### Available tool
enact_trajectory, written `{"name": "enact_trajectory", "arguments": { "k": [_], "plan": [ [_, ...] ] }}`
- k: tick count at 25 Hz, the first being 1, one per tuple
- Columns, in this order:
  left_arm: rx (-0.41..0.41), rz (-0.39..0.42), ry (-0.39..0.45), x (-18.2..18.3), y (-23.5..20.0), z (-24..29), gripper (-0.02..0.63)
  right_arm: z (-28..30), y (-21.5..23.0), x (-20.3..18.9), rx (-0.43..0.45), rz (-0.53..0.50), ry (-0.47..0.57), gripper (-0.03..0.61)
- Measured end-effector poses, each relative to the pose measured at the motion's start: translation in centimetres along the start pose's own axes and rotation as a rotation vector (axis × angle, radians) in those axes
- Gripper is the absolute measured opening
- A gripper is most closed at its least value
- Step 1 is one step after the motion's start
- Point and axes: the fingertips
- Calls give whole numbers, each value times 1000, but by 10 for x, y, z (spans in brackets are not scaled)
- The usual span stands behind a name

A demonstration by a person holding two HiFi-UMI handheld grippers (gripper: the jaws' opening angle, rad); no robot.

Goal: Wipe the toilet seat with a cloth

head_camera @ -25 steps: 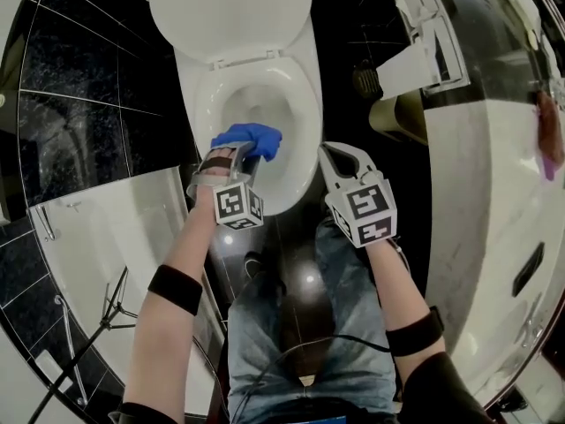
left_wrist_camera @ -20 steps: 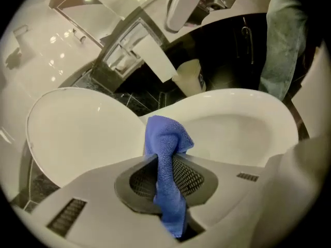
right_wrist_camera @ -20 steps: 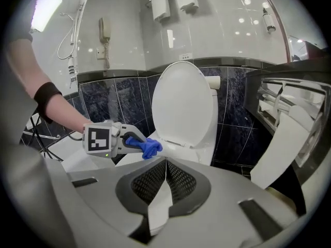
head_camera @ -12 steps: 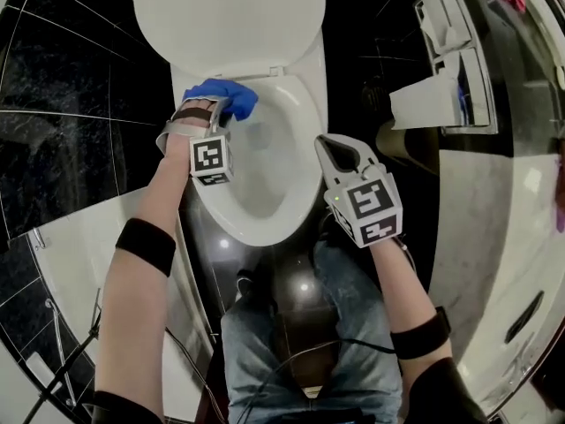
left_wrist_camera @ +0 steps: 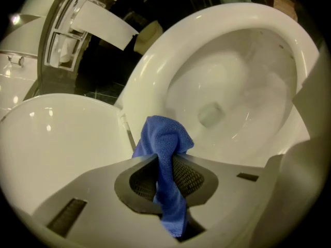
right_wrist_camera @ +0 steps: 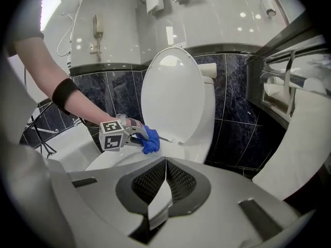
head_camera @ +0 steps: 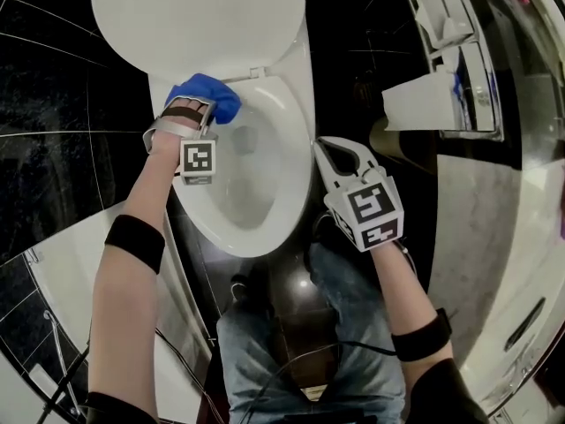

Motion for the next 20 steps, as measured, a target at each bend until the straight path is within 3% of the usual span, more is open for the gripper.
{"name": "enact_trajectory", "arguments": {
  "k": [5, 8, 14, 20],
  "plan": [
    [-42, -31, 2, -9, 14, -3, 67, 2, -2, -3, -4, 10, 0, 15],
    [-42, -88, -50, -31, 23, -1, 66, 3, -13, -1, 8, 4, -1, 15],
    [-141, -381, -101, -60, 83, -40, 66, -9, -43, 2, 30, 17, -16, 15],
    [-226, -678, -93, -24, 141, -90, 66, -31, -79, -3, 53, 29, -49, 15]
  ]
}}
Point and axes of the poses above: the fingertips, and each gripper's own axes: z forward along the fingers, y to its right, x out of its top
